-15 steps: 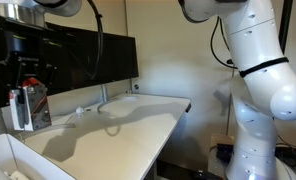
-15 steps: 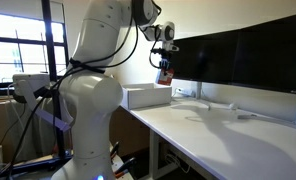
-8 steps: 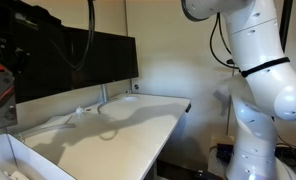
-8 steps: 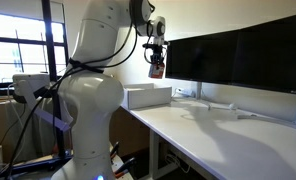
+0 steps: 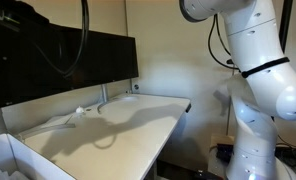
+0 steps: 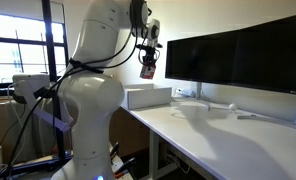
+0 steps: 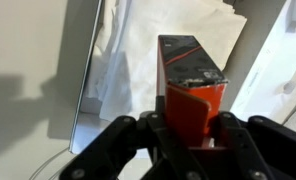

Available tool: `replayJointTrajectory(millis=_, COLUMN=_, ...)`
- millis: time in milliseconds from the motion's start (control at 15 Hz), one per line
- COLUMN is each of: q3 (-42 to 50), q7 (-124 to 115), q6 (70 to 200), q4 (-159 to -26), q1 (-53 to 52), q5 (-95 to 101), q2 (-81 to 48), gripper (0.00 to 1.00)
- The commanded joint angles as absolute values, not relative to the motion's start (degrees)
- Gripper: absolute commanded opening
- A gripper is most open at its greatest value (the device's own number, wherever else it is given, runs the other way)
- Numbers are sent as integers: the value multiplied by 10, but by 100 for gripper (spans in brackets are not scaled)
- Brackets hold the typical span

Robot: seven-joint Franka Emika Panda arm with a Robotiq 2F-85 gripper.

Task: Put the small box into the white box

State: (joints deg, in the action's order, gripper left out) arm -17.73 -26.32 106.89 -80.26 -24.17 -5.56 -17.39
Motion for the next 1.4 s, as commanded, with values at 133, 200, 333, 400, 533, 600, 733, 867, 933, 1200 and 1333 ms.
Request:
replayJointTrajectory(millis=133, q3=-187, q7=-213, q6=1046, q4=-789, q1=-257, q5=-72, q2=-189, gripper=12)
replayJointTrajectory(millis=200, q3=-189, q7=-206, q6=1042, q4=-787, q1=-259, q5=-72, q2=-192, gripper=12)
replayJointTrajectory(millis=333, q3=-191, q7=-192, q6=1033, q4=-784, q1=-262, q5=-72, q2=-196, gripper=12)
replayJointTrajectory(millis=400, q3=-192, q7=-186, q6=1030, q4=-782, q1=-264, q5=-71, q2=-198, gripper=12)
replayJointTrajectory(millis=533, q3=-193, q7=-175, q6=1024, q4=-777, q1=-265, q5=-72, q2=-202, gripper=12)
replayJointTrajectory(millis=600, q3=-194, q7=-168, q6=1022, q4=-774, q1=-265, q5=-75, q2=-204, gripper=12)
replayJointTrajectory(millis=733, q3=-198, q7=-148, q6=1018, q4=-769, q1=-263, q5=-83, q2=-208, gripper=12)
replayJointTrajectory(millis=867, q3=-211, q7=-100, q6=1008, q4=-760, q1=-253, q5=-132, q2=-217, gripper=12)
replayJointTrajectory(millis=933, q3=-214, q7=-83, q6=1002, q4=-756, q1=-250, q5=-152, q2=-221, gripper=12)
replayJointTrajectory(millis=1200, q3=-222, q7=-23, q6=943, q4=-735, q1=-241, q5=-232, q2=-243, gripper=12)
replayJointTrajectory(millis=1333, q3=-219, q7=-19, q6=911, q4=-722, q1=-242, q5=-246, q2=-253, gripper=12)
